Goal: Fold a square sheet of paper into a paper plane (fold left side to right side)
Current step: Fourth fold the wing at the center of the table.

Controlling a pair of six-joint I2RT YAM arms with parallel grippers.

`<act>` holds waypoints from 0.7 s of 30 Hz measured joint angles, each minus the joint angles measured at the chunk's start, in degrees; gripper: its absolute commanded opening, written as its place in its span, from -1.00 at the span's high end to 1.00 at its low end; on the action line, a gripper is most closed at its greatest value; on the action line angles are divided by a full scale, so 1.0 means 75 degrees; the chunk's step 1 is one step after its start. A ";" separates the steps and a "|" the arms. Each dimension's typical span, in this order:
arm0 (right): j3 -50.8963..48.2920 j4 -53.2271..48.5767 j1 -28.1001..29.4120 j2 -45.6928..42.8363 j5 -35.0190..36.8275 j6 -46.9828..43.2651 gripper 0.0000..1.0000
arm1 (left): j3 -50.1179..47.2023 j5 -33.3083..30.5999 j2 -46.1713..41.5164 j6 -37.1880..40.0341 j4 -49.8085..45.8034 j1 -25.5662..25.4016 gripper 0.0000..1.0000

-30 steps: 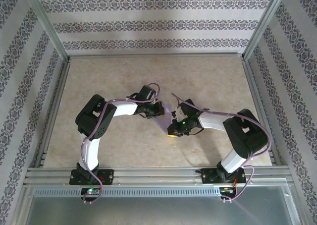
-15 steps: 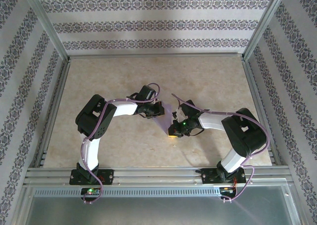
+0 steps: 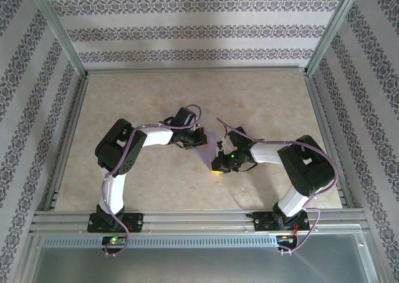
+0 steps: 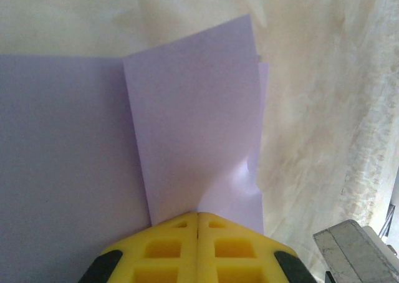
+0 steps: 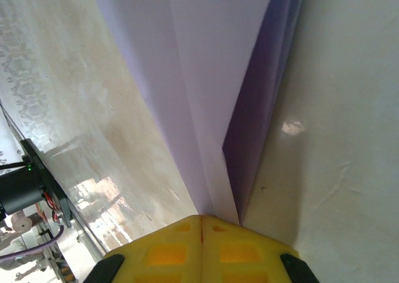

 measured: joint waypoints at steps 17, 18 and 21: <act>-0.0274 -0.0586 -0.0248 -0.1690 -0.0114 0.0245 0.96 | 0.0000 0.0000 0.0000 -0.0003 0.0003 0.0000 0.92; -0.0201 -0.0551 -0.0274 -0.1649 -0.0114 0.0256 0.96 | 0.0000 0.0000 0.0000 -0.0003 0.0003 0.0000 0.92; 0.0114 -0.0417 -0.0294 -0.1282 -0.0076 0.0332 0.96 | 0.0000 0.0000 0.0000 -0.0003 0.0003 0.0000 0.93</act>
